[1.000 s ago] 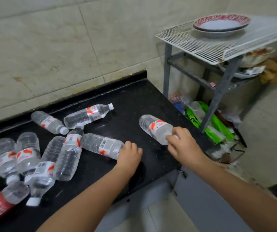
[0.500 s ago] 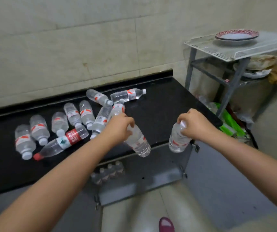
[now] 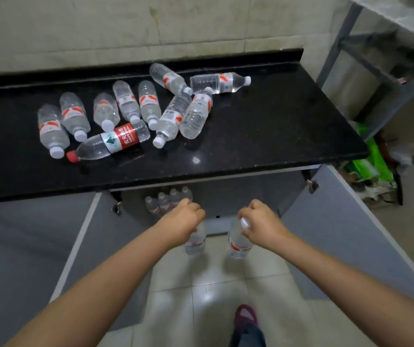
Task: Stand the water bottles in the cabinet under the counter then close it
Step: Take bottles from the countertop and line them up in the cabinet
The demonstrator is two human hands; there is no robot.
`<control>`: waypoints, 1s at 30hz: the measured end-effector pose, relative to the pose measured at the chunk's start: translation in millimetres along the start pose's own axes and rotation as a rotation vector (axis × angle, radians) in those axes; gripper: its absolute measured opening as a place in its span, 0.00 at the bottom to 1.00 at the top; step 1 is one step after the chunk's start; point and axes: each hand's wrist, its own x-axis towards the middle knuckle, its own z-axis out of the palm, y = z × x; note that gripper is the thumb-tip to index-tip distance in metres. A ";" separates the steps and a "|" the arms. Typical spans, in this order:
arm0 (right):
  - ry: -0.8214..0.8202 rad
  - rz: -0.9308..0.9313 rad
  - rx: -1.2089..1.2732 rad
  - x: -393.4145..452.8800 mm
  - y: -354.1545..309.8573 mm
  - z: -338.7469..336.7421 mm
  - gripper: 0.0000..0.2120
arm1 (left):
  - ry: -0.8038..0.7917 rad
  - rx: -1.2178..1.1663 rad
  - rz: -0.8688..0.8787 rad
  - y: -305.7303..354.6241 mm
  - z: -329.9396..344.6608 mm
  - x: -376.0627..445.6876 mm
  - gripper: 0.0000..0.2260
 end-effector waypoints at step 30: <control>0.081 -0.029 -0.087 358.8 163.2 347.8 0.18 | 0.159 -0.199 -0.255 -105.7 379.2 361.2 0.14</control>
